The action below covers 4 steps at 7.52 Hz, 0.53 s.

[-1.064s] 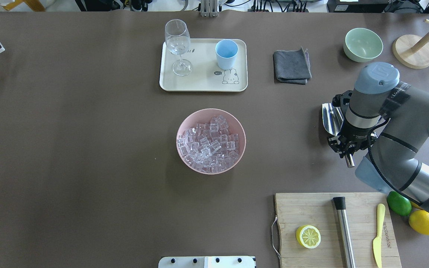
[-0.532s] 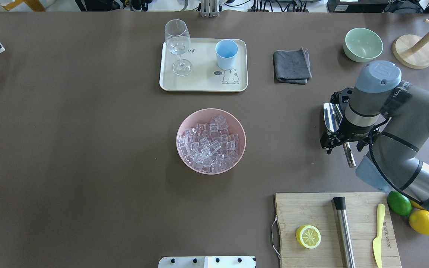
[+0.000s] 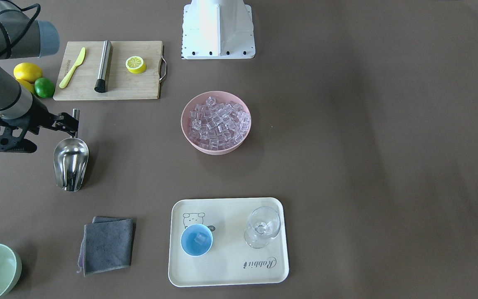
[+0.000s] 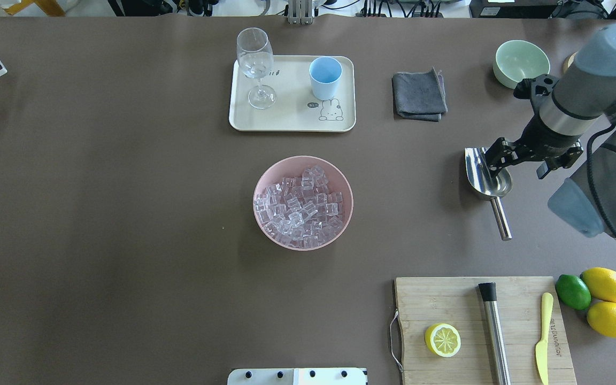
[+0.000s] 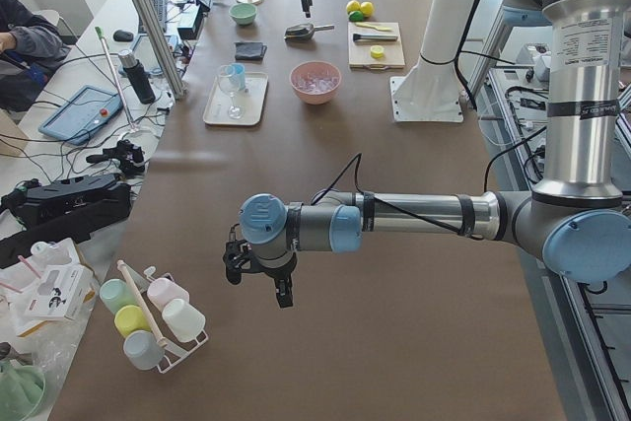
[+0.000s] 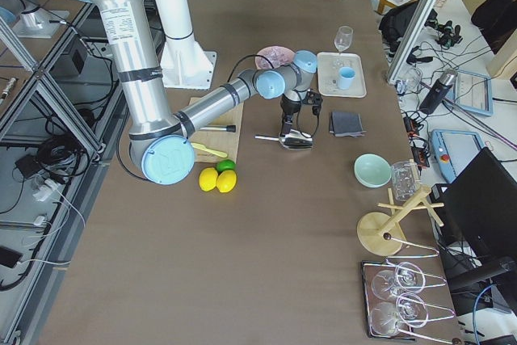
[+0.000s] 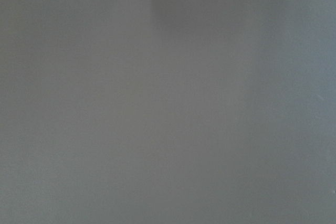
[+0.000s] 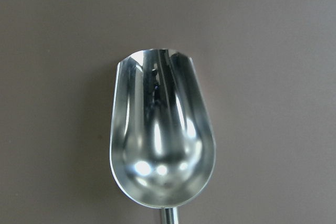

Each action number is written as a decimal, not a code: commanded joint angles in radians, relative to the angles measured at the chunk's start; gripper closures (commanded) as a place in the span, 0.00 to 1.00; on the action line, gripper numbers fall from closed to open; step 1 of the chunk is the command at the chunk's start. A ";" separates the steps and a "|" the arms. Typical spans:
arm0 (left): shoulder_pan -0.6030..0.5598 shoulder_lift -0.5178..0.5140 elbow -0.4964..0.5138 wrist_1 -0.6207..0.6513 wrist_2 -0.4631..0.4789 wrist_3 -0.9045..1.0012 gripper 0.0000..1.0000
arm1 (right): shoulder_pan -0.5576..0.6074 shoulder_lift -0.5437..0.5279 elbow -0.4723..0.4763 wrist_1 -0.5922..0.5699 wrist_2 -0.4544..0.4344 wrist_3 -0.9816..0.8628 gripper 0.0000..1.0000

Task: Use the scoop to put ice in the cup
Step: 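Open the right gripper to release the scoop and withdraw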

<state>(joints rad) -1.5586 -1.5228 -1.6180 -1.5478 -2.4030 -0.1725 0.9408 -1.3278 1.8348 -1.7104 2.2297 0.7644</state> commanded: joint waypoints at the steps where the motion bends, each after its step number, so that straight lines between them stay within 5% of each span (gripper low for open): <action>1: 0.000 0.001 -0.006 0.000 0.002 0.001 0.02 | 0.201 -0.039 0.015 -0.003 0.045 -0.136 0.00; 4: 0.000 0.000 -0.008 -0.003 0.004 0.011 0.02 | 0.454 -0.152 -0.050 -0.003 0.086 -0.546 0.00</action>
<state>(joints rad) -1.5586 -1.5230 -1.6247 -1.5498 -2.4001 -0.1686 1.2512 -1.4259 1.8339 -1.7121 2.2851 0.4295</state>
